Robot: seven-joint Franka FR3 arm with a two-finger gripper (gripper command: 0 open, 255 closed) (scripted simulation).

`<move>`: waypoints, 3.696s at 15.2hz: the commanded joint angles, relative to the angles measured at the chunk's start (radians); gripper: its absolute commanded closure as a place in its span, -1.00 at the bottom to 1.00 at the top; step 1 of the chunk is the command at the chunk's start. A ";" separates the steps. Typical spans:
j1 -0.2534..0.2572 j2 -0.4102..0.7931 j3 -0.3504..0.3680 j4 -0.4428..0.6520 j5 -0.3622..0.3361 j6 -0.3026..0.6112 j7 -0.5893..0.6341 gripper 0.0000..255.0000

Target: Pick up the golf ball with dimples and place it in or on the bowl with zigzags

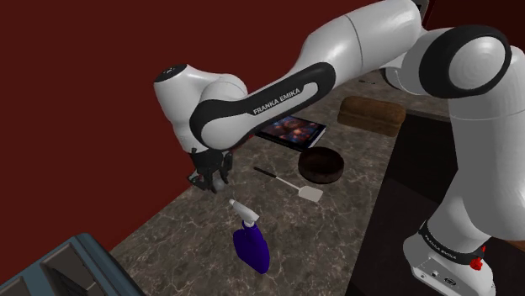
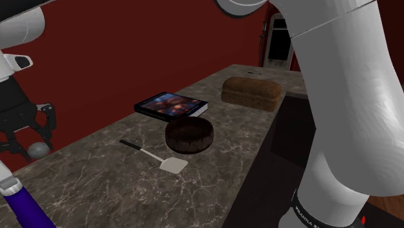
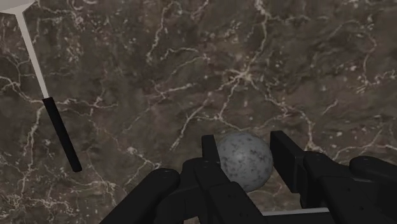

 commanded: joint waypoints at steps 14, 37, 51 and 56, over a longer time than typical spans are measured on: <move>-0.198 -0.336 0.017 -0.340 0.162 0.071 -0.179 1.00; -0.391 -0.944 -0.305 -0.962 0.348 0.188 -0.787 1.00; -0.401 -0.843 -0.280 -1.084 0.327 0.408 -0.749 1.00; -0.401 -0.843 -0.280 -1.084 0.327 0.408 -0.749 1.00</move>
